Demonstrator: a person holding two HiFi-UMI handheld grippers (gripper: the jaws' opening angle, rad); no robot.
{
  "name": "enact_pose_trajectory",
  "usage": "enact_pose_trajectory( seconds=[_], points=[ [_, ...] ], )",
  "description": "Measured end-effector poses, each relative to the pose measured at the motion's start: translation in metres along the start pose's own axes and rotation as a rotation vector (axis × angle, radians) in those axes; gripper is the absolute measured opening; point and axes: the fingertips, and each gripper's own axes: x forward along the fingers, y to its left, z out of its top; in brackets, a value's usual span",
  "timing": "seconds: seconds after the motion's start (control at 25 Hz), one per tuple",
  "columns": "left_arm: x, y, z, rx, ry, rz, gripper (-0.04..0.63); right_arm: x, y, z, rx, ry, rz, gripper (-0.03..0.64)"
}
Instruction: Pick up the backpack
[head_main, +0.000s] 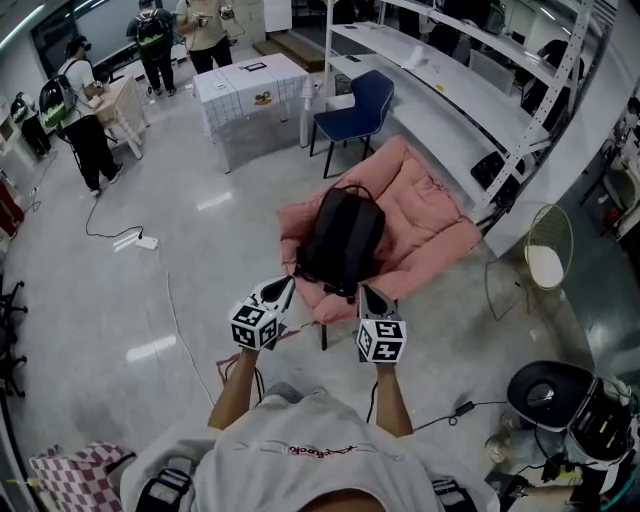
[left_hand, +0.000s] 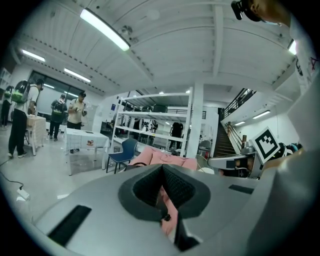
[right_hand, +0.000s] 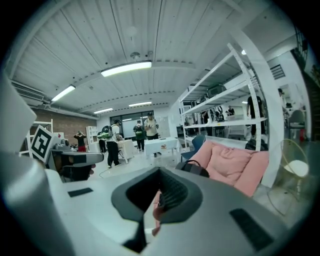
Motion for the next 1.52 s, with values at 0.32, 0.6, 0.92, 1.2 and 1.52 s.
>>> enact_pose_trajectory(
  seconds=[0.32,0.6,0.92,1.2,1.52],
  points=[
    [0.006,0.014,-0.018,-0.019,0.018,0.014,0.009,0.014,0.008,-0.015,-0.008,0.033,0.027,0.018],
    [0.039,0.037,-0.014,-0.001,0.026,-0.03,0.009,0.048,0.002,-0.004,-0.013,0.019,0.009,0.018],
    [0.106,0.089,0.006,0.024,-0.001,-0.093,0.009,0.119,-0.018,0.021,0.015,-0.02,-0.057,0.018],
    [0.173,0.133,0.027,0.03,0.033,-0.178,0.009,0.183,-0.038,0.045,0.003,0.013,-0.128,0.018],
    [0.232,0.177,0.053,0.049,0.056,-0.24,0.009,0.24,-0.059,0.074,0.021,0.006,-0.222,0.018]
  ],
)
